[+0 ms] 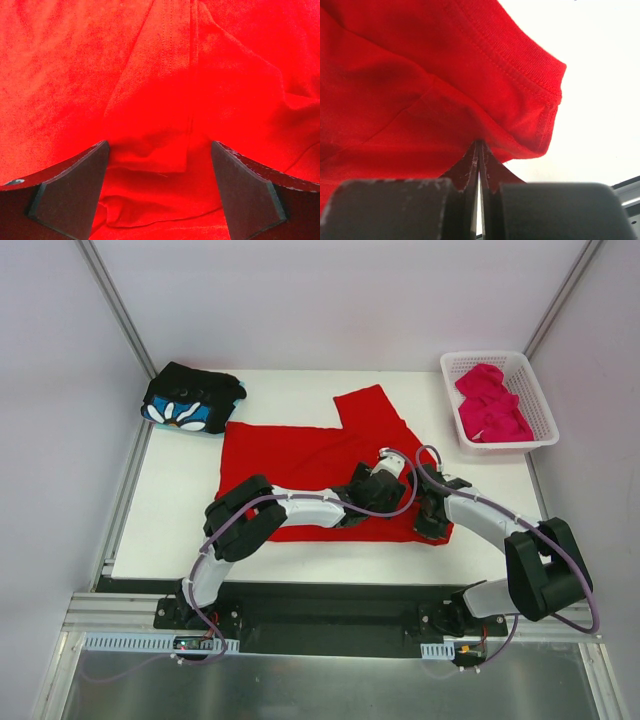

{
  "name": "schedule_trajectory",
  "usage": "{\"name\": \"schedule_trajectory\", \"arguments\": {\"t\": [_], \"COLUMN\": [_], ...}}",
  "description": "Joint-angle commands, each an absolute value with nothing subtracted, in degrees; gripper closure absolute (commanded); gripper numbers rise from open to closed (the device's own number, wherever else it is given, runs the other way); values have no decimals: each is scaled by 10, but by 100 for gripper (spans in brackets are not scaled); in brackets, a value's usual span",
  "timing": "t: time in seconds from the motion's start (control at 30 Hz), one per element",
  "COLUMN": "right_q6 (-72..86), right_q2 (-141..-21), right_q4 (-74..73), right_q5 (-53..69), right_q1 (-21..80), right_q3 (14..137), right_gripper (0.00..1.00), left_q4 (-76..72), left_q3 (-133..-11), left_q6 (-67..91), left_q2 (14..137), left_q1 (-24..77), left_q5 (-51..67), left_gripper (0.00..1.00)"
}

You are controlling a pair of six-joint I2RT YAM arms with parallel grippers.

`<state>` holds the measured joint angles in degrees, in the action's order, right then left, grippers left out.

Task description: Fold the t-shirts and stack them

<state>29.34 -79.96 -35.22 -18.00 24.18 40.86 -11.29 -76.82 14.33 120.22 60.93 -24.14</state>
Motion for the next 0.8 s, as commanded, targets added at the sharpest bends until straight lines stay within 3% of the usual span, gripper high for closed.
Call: {"name": "schedule_trajectory", "arguments": {"t": [0.0, 0.77], "right_q6": [292, 274], "right_q2": [-817, -802], "right_q4": [-388, -379], "right_q5": [-159, -146], "right_q1": [237, 220], "right_q3": [395, 371], "right_gripper": [99, 99], "left_q4": [-120, -147], "left_q3": [-771, -739], "left_q6": [142, 71], "left_q2": [1199, 1189], "left_q1": [610, 547], "left_q5": [-245, -280], "left_gripper": [18, 17]}}
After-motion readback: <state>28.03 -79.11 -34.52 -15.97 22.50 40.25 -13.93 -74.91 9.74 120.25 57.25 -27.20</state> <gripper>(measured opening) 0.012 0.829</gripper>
